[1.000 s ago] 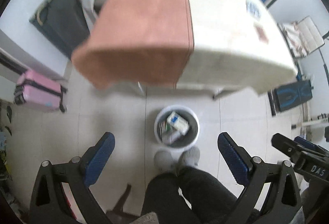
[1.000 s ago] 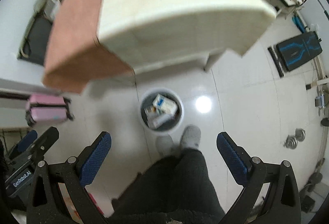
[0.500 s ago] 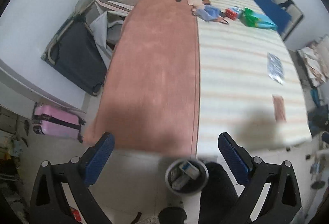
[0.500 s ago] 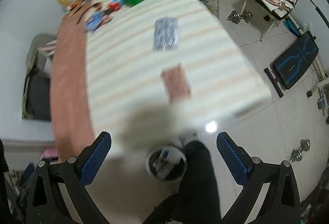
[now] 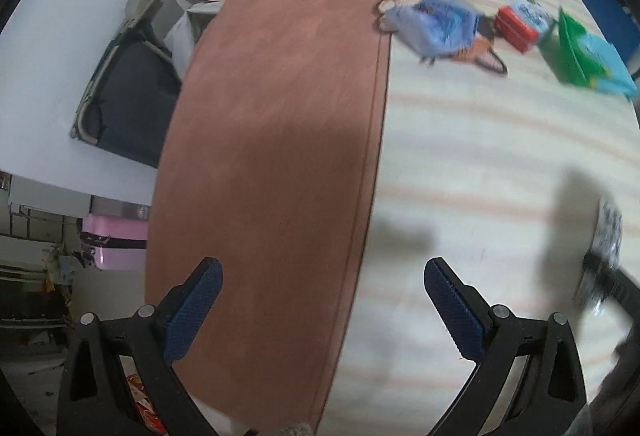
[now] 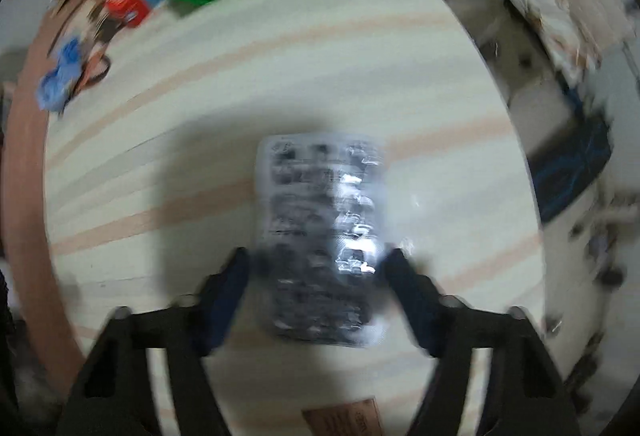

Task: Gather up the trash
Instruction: 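Grasp the blue plastic bag with the left gripper while the right gripper grasps the silver blister pack, then lift the plastic bag and blister pack and carry them toward the bin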

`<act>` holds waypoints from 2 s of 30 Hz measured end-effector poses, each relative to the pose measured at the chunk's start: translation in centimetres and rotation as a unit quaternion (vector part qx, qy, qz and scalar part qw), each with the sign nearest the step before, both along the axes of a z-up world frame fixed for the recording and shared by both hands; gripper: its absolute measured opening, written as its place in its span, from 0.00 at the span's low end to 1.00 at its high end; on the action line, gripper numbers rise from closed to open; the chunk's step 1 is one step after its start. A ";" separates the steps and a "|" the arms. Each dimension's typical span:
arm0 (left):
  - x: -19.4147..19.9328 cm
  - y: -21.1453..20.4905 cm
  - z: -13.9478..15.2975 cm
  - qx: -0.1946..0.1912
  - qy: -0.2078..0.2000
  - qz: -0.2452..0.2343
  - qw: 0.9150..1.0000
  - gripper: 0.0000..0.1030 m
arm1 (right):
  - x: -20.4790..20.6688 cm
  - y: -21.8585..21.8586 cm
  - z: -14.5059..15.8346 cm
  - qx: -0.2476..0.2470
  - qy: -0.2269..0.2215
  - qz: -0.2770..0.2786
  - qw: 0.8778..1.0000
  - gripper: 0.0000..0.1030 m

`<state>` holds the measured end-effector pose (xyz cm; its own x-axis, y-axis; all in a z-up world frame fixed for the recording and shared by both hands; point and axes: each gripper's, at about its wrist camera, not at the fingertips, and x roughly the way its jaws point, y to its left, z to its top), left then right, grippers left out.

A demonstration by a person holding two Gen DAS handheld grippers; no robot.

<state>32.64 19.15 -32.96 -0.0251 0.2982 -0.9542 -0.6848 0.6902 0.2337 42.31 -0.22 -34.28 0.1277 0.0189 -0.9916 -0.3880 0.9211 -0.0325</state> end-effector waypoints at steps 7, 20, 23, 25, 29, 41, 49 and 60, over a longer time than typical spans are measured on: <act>7.5 5.2 -0.1 -0.048 -0.057 0.030 0.997 0.99 | 4.2 2.6 0.9 0.028 -0.013 0.018 0.999 0.64; 14.9 11.4 -4.8 -0.127 -0.115 0.066 0.983 0.27 | 8.4 4.1 1.3 0.037 -0.012 0.001 0.999 0.65; 14.5 10.6 -3.8 -0.112 -0.119 0.042 0.986 0.09 | 7.8 4.3 1.3 0.039 -0.009 0.006 0.999 0.65; 13.6 9.4 -3.2 -0.104 -0.113 0.025 0.988 0.08 | 7.1 4.3 1.4 0.040 -0.005 0.014 0.999 0.65; 9.9 5.8 -2.5 -0.092 -0.095 -0.001 0.991 0.08 | 5.7 3.7 1.4 0.041 0.014 0.044 0.998 0.65; -2.3 -6.0 -3.3 -0.130 -0.030 -0.029 0.991 0.08 | -2.4 -0.6 -0.4 -0.027 0.042 0.131 0.990 0.65; -1.7 -5.5 -2.6 -0.132 -0.028 -0.024 0.991 0.09 | -2.0 0.2 -0.5 -0.036 0.046 0.126 0.990 0.65; -2.2 -5.3 -3.3 -0.133 -0.042 -0.020 0.990 0.07 | -0.7 -0.1 -0.5 -0.029 0.040 0.120 0.992 0.70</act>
